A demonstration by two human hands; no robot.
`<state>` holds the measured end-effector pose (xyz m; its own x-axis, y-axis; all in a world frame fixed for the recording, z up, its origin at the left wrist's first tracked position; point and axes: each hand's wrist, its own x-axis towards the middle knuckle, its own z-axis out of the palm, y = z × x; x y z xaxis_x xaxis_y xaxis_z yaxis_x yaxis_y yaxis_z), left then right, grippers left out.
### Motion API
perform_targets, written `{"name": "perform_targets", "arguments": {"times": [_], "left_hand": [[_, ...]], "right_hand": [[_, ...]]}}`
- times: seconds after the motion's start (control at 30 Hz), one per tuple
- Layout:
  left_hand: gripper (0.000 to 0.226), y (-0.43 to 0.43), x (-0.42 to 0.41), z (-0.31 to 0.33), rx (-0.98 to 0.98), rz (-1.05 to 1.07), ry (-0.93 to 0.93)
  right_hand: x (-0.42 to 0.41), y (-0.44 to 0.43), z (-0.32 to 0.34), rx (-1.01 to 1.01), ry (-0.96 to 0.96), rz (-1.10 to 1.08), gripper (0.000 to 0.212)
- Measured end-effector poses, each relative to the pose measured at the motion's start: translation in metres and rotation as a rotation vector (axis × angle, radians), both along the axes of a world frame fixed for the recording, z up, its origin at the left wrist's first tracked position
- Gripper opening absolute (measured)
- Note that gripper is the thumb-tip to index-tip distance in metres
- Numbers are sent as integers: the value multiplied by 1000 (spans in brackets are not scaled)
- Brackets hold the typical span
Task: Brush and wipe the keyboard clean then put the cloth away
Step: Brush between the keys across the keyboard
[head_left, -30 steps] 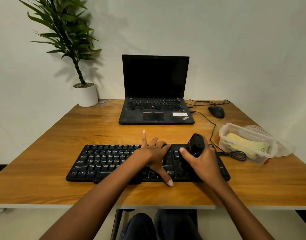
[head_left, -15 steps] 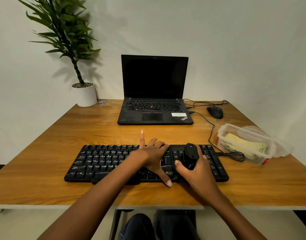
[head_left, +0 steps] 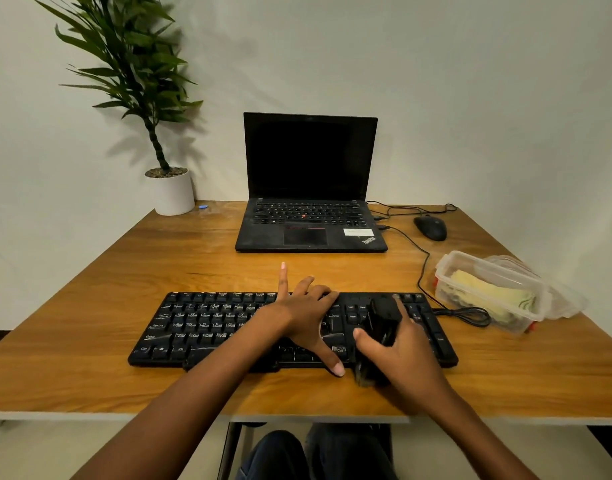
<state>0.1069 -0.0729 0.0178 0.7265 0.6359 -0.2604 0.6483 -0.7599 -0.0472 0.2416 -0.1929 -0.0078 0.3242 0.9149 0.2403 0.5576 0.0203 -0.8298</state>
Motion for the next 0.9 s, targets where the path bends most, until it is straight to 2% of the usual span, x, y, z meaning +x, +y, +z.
{"name": "perform_targets", "arguments": {"times": [0.07, 0.17, 0.3, 0.57, 0.67, 0.8, 0.9], "left_hand": [[128, 0, -8, 0, 2, 6, -10], [131, 5, -27, 0, -14, 37, 1], [132, 12, -42, 0, -50, 79, 21], [132, 11, -40, 1, -7, 59, 3], [134, 12, -38, 2, -9, 57, 10], [134, 11, -38, 3, -24, 60, 17], [135, 11, -37, 3, -28, 61, 11]], "right_hand": [[5, 11, 16, 22, 111, -8, 21], [18, 37, 31, 130, 212, -71, 24], [21, 68, 35, 109, 98, -42, 31], [-4, 89, 21, 18, -126, -1, 28], [0, 90, 30, -72, -106, 42, 23], [2, 88, 32, 80, -66, -56, 28], [-7, 73, 16, 47, -123, -27, 29]]}}
